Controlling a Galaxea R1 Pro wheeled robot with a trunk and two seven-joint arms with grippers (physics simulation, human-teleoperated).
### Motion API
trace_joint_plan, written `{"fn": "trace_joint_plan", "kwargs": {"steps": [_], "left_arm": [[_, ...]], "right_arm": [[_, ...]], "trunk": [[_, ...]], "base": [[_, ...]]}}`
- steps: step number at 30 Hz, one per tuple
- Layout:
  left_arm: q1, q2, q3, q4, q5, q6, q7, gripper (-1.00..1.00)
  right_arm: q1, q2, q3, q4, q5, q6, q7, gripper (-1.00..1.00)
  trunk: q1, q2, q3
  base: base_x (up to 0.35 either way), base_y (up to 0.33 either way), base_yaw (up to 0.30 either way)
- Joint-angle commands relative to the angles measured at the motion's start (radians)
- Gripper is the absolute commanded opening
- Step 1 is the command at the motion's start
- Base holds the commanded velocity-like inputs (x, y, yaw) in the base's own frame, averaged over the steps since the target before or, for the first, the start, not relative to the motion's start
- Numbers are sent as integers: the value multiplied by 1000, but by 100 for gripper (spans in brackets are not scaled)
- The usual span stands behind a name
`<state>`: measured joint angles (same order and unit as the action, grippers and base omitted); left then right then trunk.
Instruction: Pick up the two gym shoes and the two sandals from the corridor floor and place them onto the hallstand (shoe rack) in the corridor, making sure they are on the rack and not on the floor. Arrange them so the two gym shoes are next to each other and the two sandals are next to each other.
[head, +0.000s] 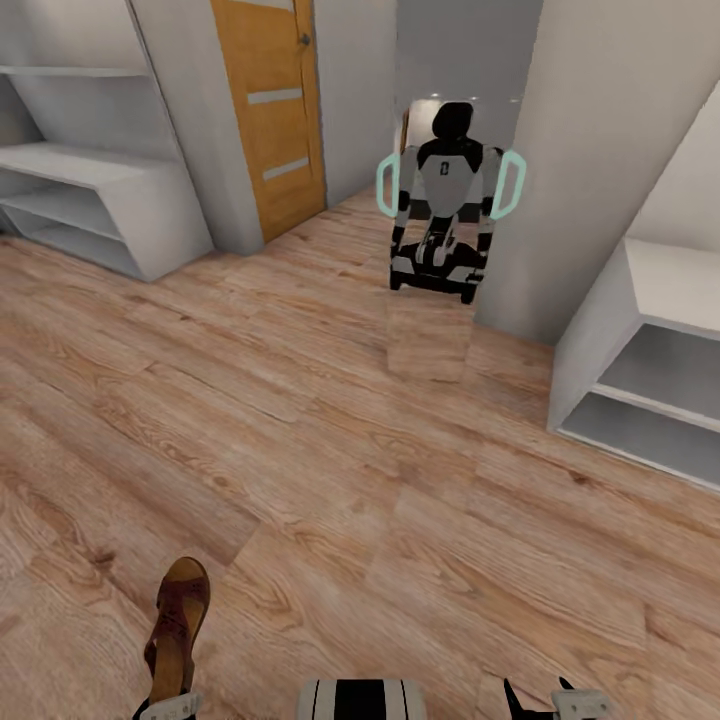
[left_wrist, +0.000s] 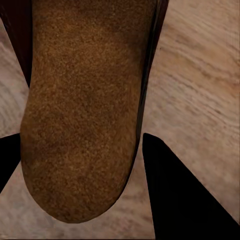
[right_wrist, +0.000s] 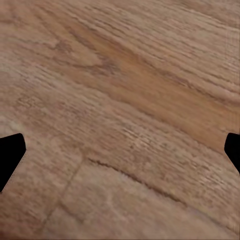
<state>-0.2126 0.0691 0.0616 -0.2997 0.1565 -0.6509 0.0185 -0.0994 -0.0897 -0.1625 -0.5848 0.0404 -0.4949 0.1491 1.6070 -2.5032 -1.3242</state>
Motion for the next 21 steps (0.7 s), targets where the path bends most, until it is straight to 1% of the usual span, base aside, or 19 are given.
{"fn": "trace_joint_plan", "kwargs": {"steps": [1, 6, 21], "left_arm": [[-1, 0, 0, 1, -2, -3, 3, -100], [-1, 0, 0, 1, -2, -3, 5, -100], [-1, 0, 1, 1, -2, -4, 8, -100]], "right_arm": [[0, 1, -6, 0, 4, -3, 7, 100], [0, 1, -6, 0, 4, -3, 7, 100], [0, 1, -6, 0, 4, -4, 7, 100]], "trunk": [[0, 0, -4], [2, -2, -18], [2, -2, -2]], "base": [[0, 0, 221], [0, 0, 221], [0, 0, 219]]}}
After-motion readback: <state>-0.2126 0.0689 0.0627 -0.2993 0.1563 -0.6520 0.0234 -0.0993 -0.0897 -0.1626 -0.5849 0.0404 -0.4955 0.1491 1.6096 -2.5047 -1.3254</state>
